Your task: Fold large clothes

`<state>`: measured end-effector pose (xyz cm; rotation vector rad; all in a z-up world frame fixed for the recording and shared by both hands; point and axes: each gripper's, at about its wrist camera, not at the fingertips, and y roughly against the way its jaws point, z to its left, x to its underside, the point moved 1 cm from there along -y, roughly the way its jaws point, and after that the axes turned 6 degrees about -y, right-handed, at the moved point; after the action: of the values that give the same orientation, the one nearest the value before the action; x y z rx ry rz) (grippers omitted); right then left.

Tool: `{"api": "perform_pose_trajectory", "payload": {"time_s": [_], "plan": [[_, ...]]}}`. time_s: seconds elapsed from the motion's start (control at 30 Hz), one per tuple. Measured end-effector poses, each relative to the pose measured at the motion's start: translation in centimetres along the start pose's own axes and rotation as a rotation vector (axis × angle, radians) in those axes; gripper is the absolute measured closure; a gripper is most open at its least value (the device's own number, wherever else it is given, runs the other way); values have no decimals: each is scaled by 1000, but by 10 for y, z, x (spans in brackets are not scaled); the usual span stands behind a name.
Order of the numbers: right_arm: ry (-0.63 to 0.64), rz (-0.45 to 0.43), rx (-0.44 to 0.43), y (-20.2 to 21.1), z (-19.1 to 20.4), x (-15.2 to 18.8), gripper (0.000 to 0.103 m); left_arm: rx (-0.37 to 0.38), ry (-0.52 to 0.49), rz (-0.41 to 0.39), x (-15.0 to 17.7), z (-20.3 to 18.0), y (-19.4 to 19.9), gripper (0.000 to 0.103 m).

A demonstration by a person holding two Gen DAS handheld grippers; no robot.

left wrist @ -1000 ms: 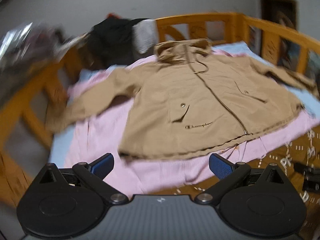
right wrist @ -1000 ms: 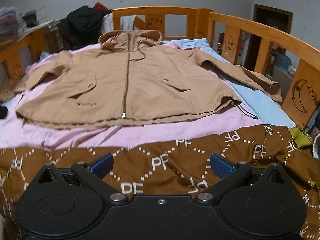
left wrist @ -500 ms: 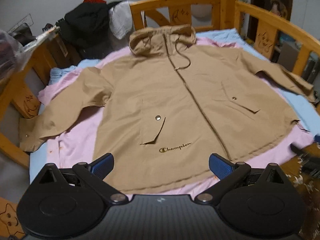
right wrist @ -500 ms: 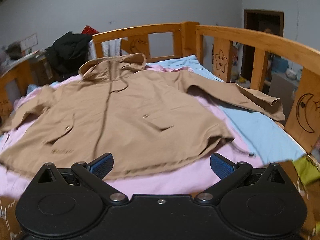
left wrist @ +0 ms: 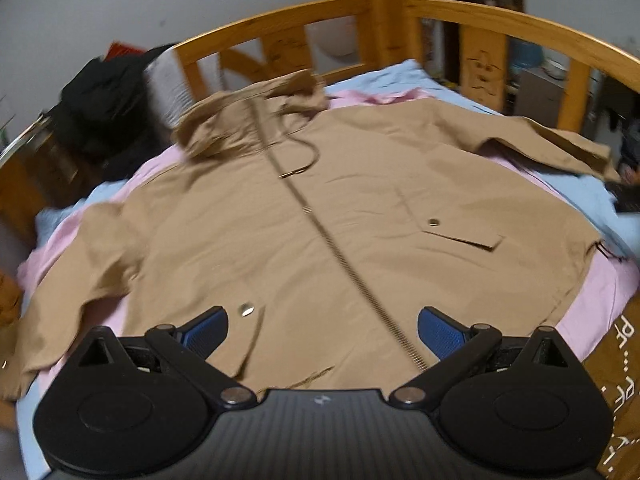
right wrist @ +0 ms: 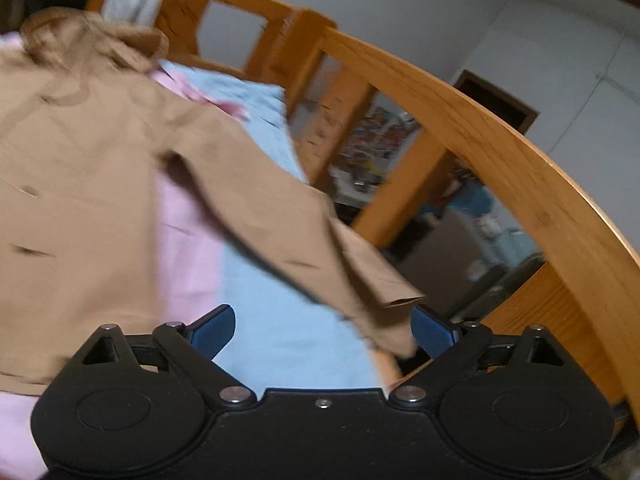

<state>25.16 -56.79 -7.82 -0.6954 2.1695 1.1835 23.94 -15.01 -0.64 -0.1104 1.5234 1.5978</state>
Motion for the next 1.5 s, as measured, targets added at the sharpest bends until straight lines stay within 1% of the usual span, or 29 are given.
{"api": "perform_pose_trajectory", "payload": {"time_s": [0.1,0.17,0.27,0.43,0.47,0.5,0.53,0.57,0.63,0.67,0.73,0.8,0.83,0.9,0.97,1.03,1.07,1.13,1.17,1.2,1.27,1.33,1.43,1.5], "plan": [[83,24,99,-47,-3,5,18,21,-76,-13,-3,-19,-17,0],[96,60,129,-71,-9,6,25,17,-106,-10,-9,-28,-28,0],[125,107,161,-99,-13,3,33,35,-58,-39,-14,-32,-38,0],[170,172,179,-127,-11,-2,35,43,32,-26,-13,-25,-50,0],[183,176,188,-131,-11,-3,39,39,41,-29,-13,-23,-51,0],[195,175,198,-138,-10,-4,45,31,42,-33,-12,-20,-50,0],[211,175,206,-142,-9,-4,62,20,41,-35,-11,-18,-50,0],[225,191,217,-149,-9,-5,76,12,41,-36,-11,-17,-49,0],[199,215,226,-156,-16,-8,85,8,49,-35,-10,-12,-47,0],[181,208,226,-156,-17,-10,94,7,56,-33,-10,-9,-46,0],[139,186,223,-151,-24,-15,98,6,71,-33,-10,-3,-44,0],[112,181,203,-141,-28,-20,100,11,76,-37,-10,2,-40,0],[92,174,181,-132,-30,-24,100,16,76,-45,-10,5,-38,0],[30,161,95,-105,-35,-38,101,24,61,-70,-11,10,-31,1],[-50,147,-35,-73,-39,-61,101,48,40,-101,-11,17,-21,1],[-130,148,-187,-42,-41,-88,101,80,23,-122,-12,23,-12,1],[-162,151,-258,-26,-41,-101,101,106,24,-125,-12,27,-7,1],[-214,163,-395,3,-37,-131,101,204,43,-138,-15,38,3,1],[-224,163,-451,17,-32,-146,101,271,50,-155,-18,43,9,1],[-229,162,-501,30,-28,-162,101,318,58,-174,-21,48,13,1],[-231,161,-593,56,-9,-190,101,400,78,-228,-27,58,23,1],[-207,148,-662,75,16,-219,101,461,103,-281,-32,66,29,1],[-173,127,-757,98,52,-252,101,491,101,-324,-42,71,26,1],[-143,113,-810,110,74,-266,101,481,94,-348,-50,72,20,1]]}}
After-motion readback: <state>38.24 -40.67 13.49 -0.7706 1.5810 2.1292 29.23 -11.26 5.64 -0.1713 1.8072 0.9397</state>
